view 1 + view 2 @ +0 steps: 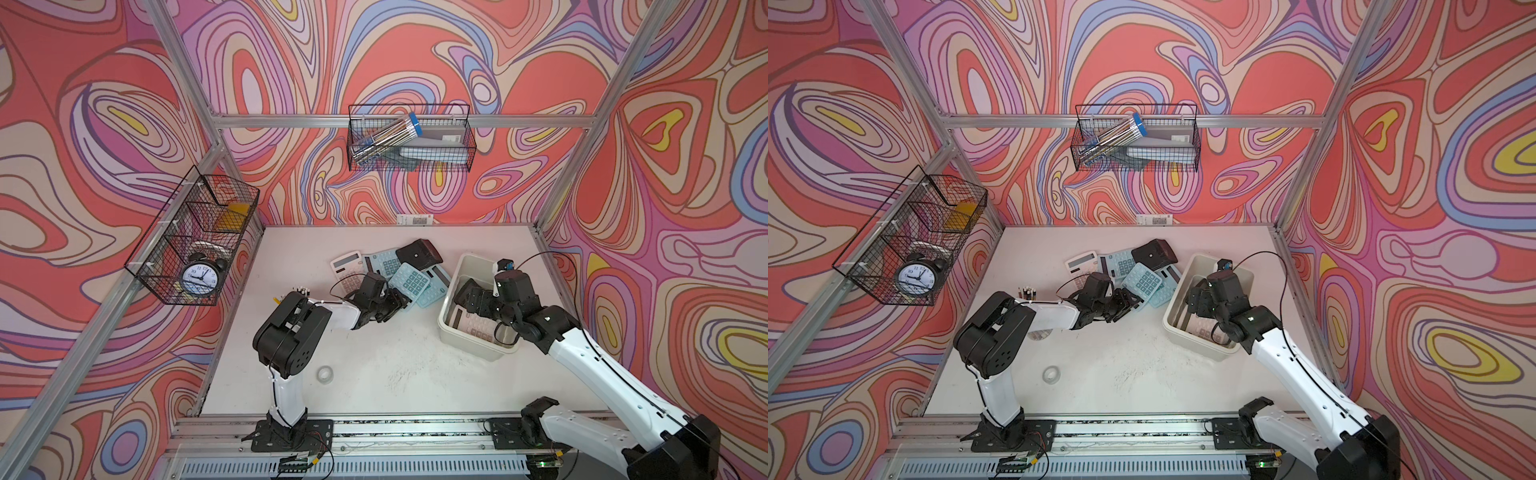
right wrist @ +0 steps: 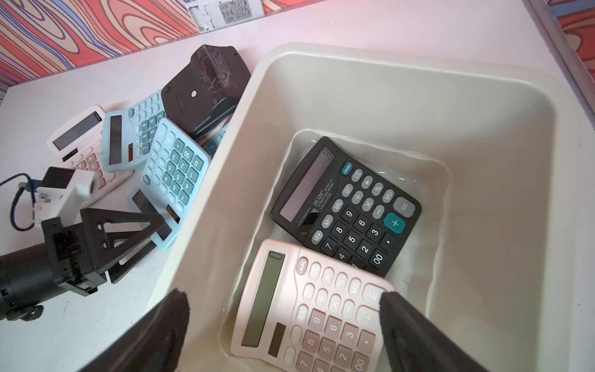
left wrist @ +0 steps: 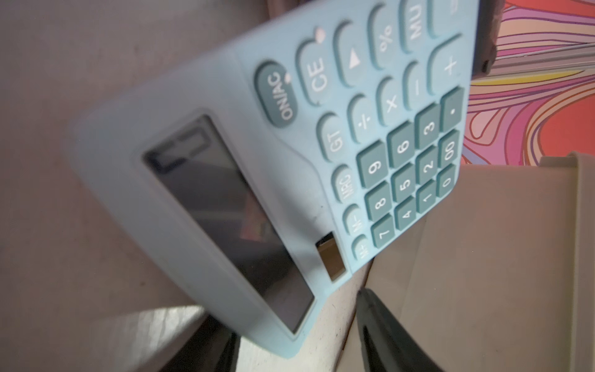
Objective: Put the calculator in the storage box
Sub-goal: Pick up the calculator from the center of the board.
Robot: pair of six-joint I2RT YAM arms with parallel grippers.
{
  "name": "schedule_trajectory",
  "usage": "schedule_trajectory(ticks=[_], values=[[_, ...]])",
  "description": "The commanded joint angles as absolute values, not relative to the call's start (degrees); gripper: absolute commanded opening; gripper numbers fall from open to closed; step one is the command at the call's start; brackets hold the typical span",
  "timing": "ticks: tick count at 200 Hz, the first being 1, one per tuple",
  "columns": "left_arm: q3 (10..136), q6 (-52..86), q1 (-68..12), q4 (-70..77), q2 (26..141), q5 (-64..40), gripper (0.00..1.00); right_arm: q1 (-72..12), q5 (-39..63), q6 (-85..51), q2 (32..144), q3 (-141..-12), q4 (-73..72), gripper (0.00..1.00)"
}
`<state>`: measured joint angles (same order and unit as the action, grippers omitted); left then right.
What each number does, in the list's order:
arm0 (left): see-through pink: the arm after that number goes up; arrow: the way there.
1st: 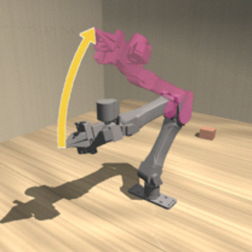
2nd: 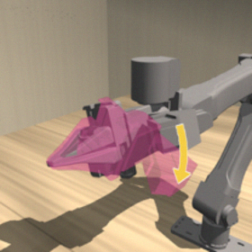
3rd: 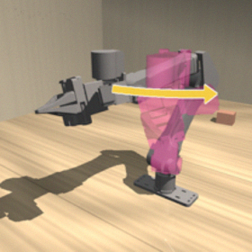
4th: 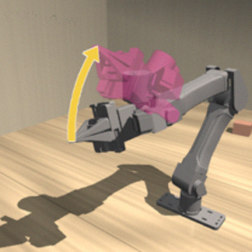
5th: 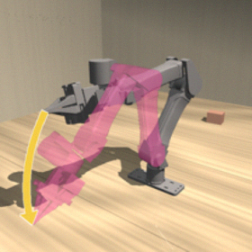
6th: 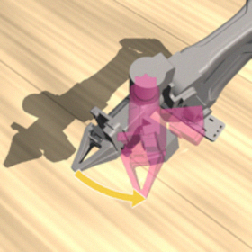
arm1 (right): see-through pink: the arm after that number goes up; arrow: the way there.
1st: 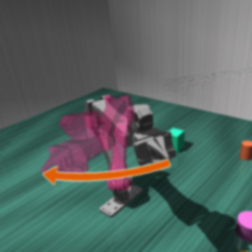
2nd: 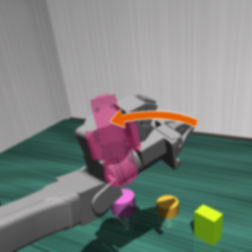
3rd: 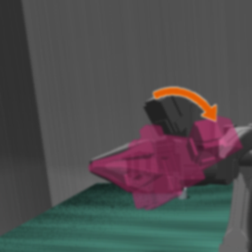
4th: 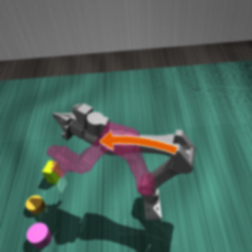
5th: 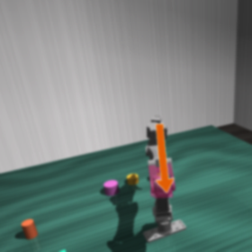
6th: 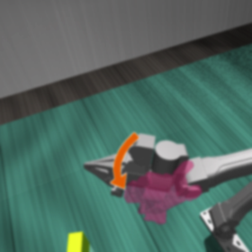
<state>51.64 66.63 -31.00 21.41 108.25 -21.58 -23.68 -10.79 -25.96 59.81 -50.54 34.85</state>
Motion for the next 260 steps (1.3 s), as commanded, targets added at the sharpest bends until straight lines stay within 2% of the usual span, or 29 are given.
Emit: schedule_trajectory(ticks=[1, 20, 55, 111, 154, 189, 221, 260], values=[[50.03, 69.88, -30.59, 28.52, 110.19, -22.42, 0.50, -23.40, -11.62, -25.73, 58.97, -51.26, 35.76, 0.94], [49.35, 71.38, -30.28, 31.80, 110.48, -22.75, 0.40, -23.46, -11.60, -25.65, 59.12, -51.30, 35.82, 0.94], [48.05, 73.21, -30.14, 35.91, 109.27, -23.25, 0.30, -23.46, -12.29, -25.54, 58.59, -51.08, 36.04, 0.94], [45.34, 72.35, -30.11, 35.19, 102.65, -22.17, 0.00, -23.46, -12.79, -25.78, 57.73, -50.54, 36.26, 0.94], [46.93, 67.14, -30.15, 24.78, 94.93, -22.30, 0.00, -23.47, -15.99, -27.19, 56.54, -50.54, 37.33, 0.94], [52.52, 57.80, -31.82, 8.08, 85.65, -19.74, 0.00, -23.20, -23.04, -29.74, 55.59, -51.92, 40.36, 0.98], [61.76, 48.61, -34.54, -7.56, 80.28, -16.68, 0.00, -21.44, -27.29, -31.87, 55.02, -52.98, 42.69, 0.98], [77.72, 38.97, -38.51, -26.22, 83.72, -17.05, 0.00, -16.07, -28.31, -32.10, 53.75, -54.36, 44.03, 0.98]])
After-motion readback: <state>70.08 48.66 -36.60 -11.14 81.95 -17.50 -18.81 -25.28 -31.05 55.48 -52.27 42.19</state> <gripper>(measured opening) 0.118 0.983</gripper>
